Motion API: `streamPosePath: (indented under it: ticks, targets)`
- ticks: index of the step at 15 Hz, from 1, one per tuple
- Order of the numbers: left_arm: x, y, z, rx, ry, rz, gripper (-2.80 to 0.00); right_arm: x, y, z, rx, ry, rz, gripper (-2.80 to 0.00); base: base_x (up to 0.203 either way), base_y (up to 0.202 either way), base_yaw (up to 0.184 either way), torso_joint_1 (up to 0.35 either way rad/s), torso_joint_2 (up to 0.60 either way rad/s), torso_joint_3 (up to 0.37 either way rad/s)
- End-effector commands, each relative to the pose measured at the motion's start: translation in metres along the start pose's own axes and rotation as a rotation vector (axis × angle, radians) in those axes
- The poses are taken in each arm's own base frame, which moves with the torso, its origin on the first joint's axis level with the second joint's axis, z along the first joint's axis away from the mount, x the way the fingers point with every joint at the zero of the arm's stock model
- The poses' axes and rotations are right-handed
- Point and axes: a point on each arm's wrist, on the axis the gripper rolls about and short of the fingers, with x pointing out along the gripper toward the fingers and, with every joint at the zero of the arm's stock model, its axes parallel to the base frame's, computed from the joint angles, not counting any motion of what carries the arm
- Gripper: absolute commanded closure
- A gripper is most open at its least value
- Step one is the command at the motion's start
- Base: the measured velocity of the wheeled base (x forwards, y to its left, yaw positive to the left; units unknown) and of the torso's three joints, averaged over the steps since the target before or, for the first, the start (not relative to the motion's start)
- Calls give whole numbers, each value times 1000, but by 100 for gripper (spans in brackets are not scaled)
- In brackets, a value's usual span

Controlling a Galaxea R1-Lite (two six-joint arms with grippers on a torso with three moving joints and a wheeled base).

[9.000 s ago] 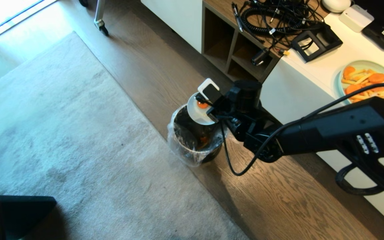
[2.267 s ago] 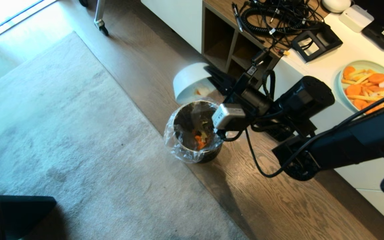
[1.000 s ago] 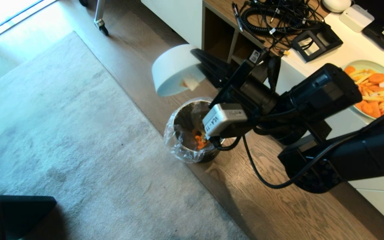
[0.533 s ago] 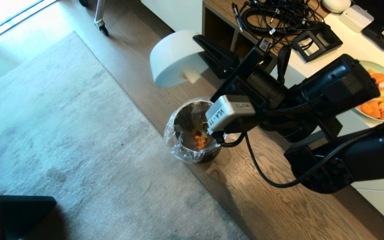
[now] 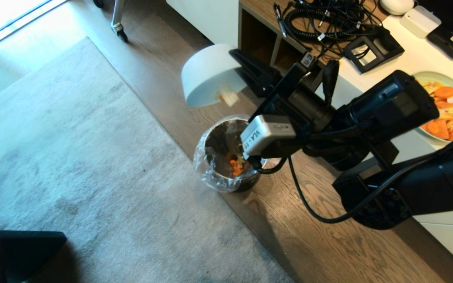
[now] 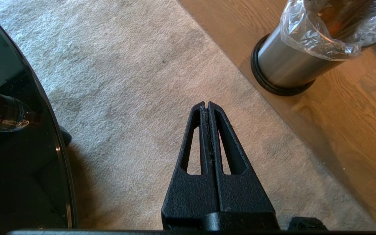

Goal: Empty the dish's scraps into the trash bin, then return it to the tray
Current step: Pour the leftover food from the bowl into the trash can, then put the bowl back to the table

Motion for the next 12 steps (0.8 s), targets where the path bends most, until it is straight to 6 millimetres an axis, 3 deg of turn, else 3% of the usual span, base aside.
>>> streamPosePath:
  ticks: [1, 4, 6, 8, 10, 12]
  targets:
    - [0, 0, 0, -1, -1, 0, 0, -4, 6, 1, -9, 12, -6, 0, 0, 0, 0, 0, 0, 0]
    - [0, 0, 0, -1, -1, 0, 0, 8, 2, -4, -21, 42, -63, 0, 0, 0, 0, 0, 0, 0]
    - [0, 0, 0, -1, -1, 0, 0, 20, -12, -7, -42, 50, -137, 0, 0, 0, 0, 0, 0, 0]
    - [0, 0, 0, -1, -1, 0, 0, 17, -7, -4, -29, 60, -115, 0, 0, 0, 0, 0, 0, 0]
    - [0, 0, 0, -1, -1, 0, 0, 22, -18, -2, -35, 64, -158, 0, 0, 0, 0, 0, 0, 0]
    - [0, 0, 0, -1, -1, 0, 0, 14, -7, 1, -15, 71, -101, 0, 0, 0, 0, 0, 0, 0]
